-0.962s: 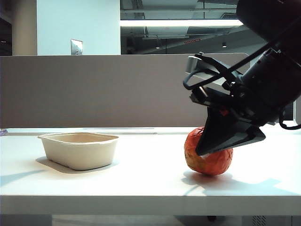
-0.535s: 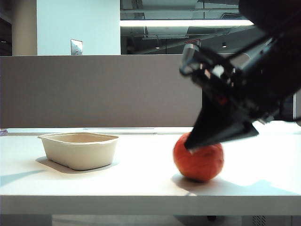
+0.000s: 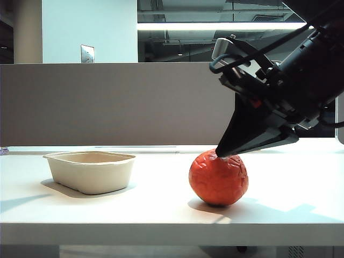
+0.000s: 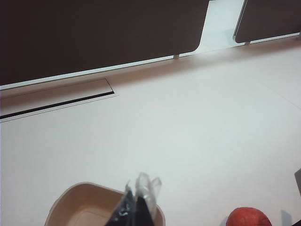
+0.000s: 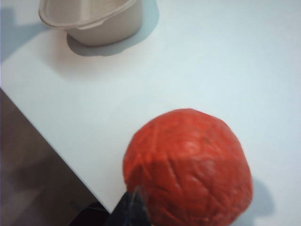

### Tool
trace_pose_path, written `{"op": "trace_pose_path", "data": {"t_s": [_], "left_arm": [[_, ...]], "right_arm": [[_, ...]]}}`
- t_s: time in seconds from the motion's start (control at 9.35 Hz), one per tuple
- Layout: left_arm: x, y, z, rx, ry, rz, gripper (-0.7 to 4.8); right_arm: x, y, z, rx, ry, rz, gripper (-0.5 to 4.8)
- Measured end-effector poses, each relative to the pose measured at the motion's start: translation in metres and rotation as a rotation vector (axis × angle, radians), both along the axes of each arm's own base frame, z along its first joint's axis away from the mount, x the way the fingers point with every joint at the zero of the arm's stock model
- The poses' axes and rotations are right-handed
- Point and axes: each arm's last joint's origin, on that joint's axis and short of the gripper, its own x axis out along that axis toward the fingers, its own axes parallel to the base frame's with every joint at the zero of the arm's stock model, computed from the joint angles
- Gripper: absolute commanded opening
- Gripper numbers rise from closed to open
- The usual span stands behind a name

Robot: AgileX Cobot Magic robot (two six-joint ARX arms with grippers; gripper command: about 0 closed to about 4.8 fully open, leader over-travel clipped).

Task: Pick up the orange and place it into the paper lunchbox.

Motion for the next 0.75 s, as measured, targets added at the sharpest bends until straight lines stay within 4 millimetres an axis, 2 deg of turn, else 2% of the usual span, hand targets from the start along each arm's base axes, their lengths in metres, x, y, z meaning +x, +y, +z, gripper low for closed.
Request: {"op": "trace_pose_path", "data": {"t_s": [0.53, 0.64, 0.75], "left_arm": [[-0.0002, 0.0001, -0.001, 0.005, 0.008, 0.0, -0.06], [-0.0002, 0.0001, -0.0009, 0.005, 0.008, 0.0, -0.06], [-0.0002, 0.0001, -0.0009, 0.005, 0.009, 0.0, -0.06]], "right_arm": [[0.0029, 0.0003, 0.003, -0.01, -0.063, -0.027, 0.01], [0.0035, 0.0008, 0.0058, 0.007, -0.084, -0.028, 0.68], [0.0024, -0.0001, 0.0099, 0.02, -0.1, -0.029, 3.27]]}}
